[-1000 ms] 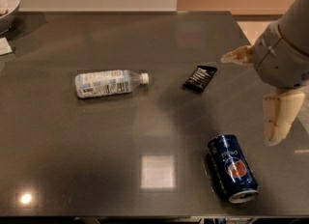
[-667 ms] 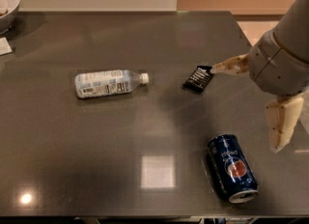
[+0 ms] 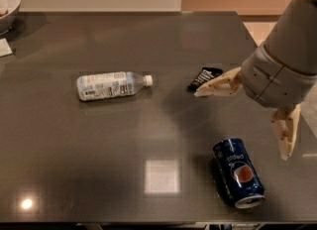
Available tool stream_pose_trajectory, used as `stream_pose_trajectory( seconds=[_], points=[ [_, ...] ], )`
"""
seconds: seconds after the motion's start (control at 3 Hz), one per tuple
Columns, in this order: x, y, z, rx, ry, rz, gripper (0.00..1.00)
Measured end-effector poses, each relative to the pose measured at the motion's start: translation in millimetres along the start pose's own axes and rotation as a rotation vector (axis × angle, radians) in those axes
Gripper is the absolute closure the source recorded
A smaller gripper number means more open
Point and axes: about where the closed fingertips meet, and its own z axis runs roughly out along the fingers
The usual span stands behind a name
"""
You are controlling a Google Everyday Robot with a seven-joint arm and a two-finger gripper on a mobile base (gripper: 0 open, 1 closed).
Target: Move pepsi can near blue plastic bottle
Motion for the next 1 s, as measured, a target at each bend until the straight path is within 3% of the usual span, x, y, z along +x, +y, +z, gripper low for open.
stream_pose_trajectory(
  seconds=[0.67,1.0],
  points=[
    [-22,5,17,-0.066,0.003,-0.346,0.00],
    [-22,3,17,-0.061,0.012,-0.348,0.00]
  ],
)
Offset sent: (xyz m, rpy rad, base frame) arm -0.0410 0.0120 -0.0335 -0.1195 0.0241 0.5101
